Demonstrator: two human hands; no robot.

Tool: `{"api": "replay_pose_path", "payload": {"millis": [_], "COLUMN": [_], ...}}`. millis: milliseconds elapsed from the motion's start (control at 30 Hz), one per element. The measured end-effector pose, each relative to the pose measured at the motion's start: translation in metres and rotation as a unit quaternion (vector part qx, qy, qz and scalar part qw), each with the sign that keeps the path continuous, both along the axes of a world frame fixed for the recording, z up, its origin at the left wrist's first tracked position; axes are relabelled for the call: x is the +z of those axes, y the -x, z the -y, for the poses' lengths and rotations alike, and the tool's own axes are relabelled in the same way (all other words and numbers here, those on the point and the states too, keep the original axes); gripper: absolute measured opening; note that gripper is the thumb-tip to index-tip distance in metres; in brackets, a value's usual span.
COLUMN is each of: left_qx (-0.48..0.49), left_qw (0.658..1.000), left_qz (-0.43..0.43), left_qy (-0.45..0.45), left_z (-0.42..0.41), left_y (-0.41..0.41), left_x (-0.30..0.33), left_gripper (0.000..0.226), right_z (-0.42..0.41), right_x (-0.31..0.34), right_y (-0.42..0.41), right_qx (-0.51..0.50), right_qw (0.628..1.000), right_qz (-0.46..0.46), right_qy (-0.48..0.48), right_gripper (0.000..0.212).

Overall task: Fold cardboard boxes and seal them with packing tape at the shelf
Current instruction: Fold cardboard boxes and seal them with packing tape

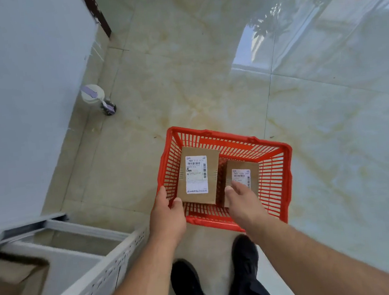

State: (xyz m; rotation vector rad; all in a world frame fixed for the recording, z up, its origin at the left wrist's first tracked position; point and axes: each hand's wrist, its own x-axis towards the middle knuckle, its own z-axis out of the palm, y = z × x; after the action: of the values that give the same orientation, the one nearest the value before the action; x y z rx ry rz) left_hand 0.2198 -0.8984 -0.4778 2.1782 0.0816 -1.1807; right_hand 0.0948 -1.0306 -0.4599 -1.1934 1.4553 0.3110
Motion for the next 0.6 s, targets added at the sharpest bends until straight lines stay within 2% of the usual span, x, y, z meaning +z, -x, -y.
{"api": "replay_pose_path", "payload": {"millis": [67, 167, 300, 467, 600], "left_qx": [0.037, 0.049, 0.026, 0.046, 0.152], "left_qw": [0.999, 0.998, 0.996, 0.992, 0.973], "left_qz": [0.006, 0.012, 0.017, 0.044, 0.094], "left_qy": [0.016, 0.043, 0.086, 0.112, 0.148], "left_z": [0.004, 0.005, -0.016, -0.076, -0.136], "left_y": [0.006, 0.016, 0.043, 0.081, 0.118], "left_x": [0.075, 0.194, 0.327, 0.434, 0.486], "left_gripper": [0.051, 0.045, 0.044, 0.052, 0.058], "right_z": [0.001, -0.005, -0.026, -0.07, -0.115], "right_x": [0.071, 0.177, 0.296, 0.41, 0.462], "right_y": [-0.004, -0.003, 0.006, 0.014, 0.022], "right_qx": [0.01, 0.037, 0.07, 0.121, 0.227], "right_qw": [1.0, 0.998, 0.991, 0.975, 0.939], "right_qz": [0.019, 0.042, 0.079, 0.169, 0.249], "right_qy": [0.011, 0.029, 0.078, 0.078, 0.069], "right_gripper": [0.031, 0.023, 0.04, 0.05, 0.072]}}
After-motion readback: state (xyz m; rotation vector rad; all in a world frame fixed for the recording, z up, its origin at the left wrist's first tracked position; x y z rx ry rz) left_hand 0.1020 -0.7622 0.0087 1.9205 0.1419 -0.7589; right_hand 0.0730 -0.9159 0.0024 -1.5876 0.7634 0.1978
